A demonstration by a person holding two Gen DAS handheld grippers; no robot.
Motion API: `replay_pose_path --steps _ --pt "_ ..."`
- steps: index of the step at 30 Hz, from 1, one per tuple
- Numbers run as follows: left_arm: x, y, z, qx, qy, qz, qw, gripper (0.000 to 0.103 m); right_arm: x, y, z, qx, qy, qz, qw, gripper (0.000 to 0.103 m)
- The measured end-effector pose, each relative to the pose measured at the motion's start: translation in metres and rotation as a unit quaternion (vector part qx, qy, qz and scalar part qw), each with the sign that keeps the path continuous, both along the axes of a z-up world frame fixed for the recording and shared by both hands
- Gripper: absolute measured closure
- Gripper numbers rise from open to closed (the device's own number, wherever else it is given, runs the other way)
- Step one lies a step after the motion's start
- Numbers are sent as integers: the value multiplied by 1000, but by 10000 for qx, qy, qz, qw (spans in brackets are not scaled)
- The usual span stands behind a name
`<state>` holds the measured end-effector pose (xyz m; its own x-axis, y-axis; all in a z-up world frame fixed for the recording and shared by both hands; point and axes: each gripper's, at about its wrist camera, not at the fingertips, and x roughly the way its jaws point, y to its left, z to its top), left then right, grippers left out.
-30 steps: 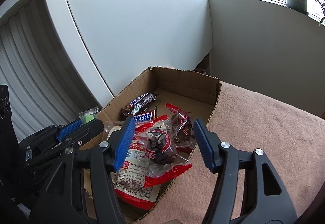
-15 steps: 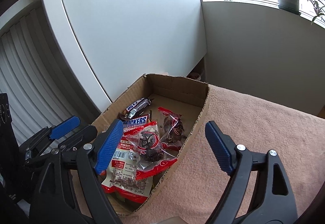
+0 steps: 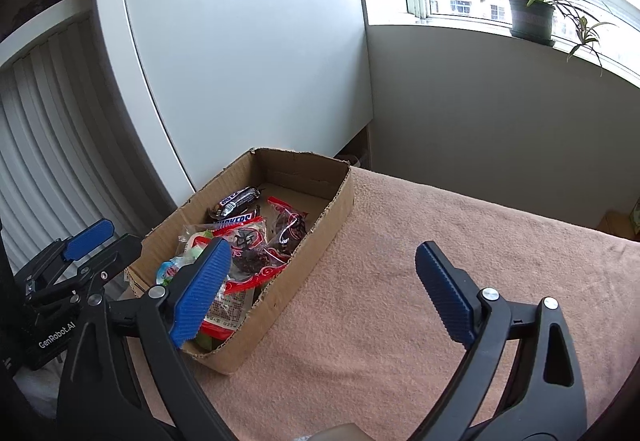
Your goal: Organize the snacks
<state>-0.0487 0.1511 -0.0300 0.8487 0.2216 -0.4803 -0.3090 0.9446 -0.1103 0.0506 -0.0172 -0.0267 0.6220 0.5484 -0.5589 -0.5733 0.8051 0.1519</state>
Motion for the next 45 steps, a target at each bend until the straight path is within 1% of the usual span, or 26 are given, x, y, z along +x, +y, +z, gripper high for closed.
replay_pose_path --steps 1,2,4,7,8,9,17,19,37,45 --pt "-3 -3 1 2 -27 -10 10000 31 -3 -4 1 -2 -31 -18 10000 7" --pt "-5 -6 1 -4 -45 -30 10000 28 -6 -9 2 -8 -74 -49 10000 7" --pt "-7 -12 1 -25 -61 -66 10000 27 -12 -17 3 -10 -165 -116 9998 7" --pt "-8 -23 1 -7 -16 -138 9999 23 -21 -26 3 48 -229 -164 9996 5" --pt "-9 -27 0 0 -12 -149 9999 23 -24 -28 2 61 -254 -155 9995 1" --pt "-9 -29 0 13 3 -146 9999 23 -27 -29 1 46 -293 -164 9994 0" --pt "-9 -48 -5 209 119 -169 9996 23 -43 -28 -7 -315 -573 -47 9978 0" --pt "-10 -50 -5 253 129 -144 9995 23 -42 -29 -7 -309 -558 -56 9979 0" --pt "-10 -51 -5 257 120 -70 9996 23 -38 -36 -5 -233 -510 -188 9983 0" --pt "-10 -51 -5 265 119 -78 9995 23 -38 -33 -7 -293 -499 -194 9981 0"
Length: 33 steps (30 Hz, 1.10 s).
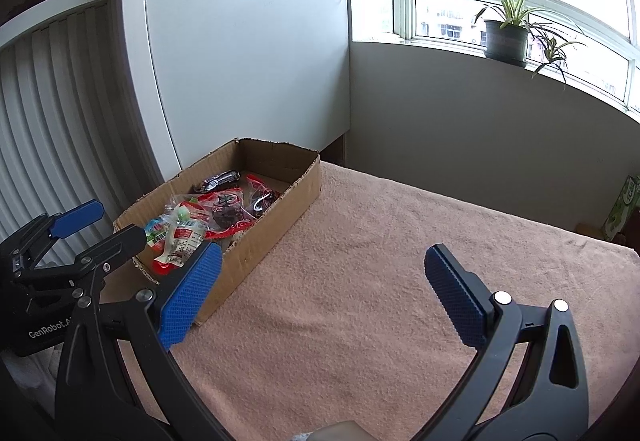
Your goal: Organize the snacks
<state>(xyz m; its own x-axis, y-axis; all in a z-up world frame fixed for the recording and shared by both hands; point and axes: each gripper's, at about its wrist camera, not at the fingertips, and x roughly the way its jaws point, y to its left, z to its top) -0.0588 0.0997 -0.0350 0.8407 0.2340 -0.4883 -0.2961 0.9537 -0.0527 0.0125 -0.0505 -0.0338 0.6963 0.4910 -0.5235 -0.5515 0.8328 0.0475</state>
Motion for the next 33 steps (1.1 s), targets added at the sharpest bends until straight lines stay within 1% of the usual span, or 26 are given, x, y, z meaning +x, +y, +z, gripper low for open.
replay_pose_path --steps 16,33 --pt "-1 1 2 -14 -10 -9 10000 23 1 -2 0 17 11 -98 10000 0" --pt "-2 0 4 -2 -51 -24 10000 23 0 1 -1 -4 20 -83 10000 0"
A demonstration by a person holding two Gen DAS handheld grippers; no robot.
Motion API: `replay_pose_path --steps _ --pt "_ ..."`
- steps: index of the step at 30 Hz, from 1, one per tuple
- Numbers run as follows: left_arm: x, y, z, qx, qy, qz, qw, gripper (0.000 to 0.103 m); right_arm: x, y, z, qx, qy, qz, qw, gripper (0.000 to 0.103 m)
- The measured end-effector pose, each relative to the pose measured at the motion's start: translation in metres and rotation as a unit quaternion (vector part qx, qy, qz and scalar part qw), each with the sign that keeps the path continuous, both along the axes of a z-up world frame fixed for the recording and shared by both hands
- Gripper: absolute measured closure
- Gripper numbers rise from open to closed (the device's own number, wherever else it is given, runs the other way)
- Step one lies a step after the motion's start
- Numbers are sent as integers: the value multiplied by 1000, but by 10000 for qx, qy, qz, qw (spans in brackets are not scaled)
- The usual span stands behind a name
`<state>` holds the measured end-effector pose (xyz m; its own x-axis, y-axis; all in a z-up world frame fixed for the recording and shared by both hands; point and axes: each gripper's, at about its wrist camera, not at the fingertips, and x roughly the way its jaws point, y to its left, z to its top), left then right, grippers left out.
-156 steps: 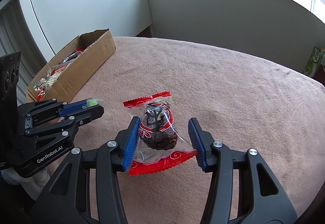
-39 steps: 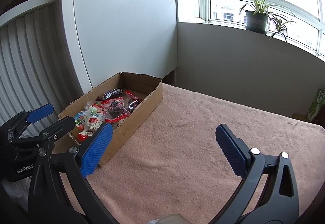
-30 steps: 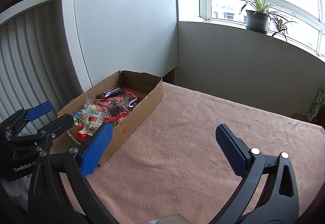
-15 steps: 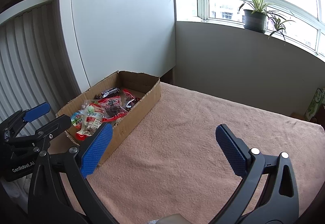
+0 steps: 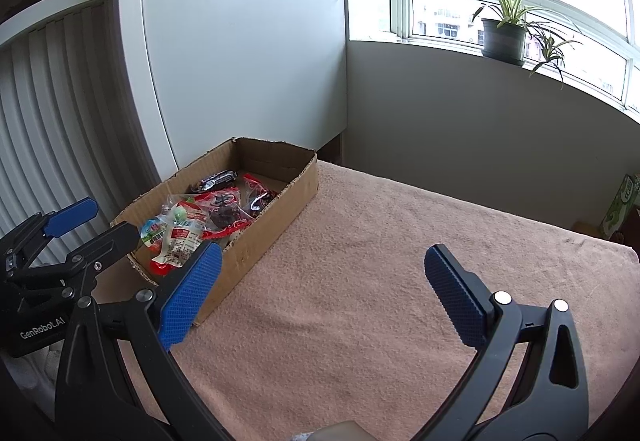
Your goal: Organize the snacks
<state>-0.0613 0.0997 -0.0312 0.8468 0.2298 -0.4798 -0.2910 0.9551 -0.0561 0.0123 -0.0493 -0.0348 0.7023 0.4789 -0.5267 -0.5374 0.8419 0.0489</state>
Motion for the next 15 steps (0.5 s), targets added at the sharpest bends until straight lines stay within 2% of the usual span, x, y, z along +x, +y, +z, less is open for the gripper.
replay_pose_path --steps 15 --pt "-2 -1 1 26 -47 22 10000 23 1 -1 0 30 46 -25 10000 0"
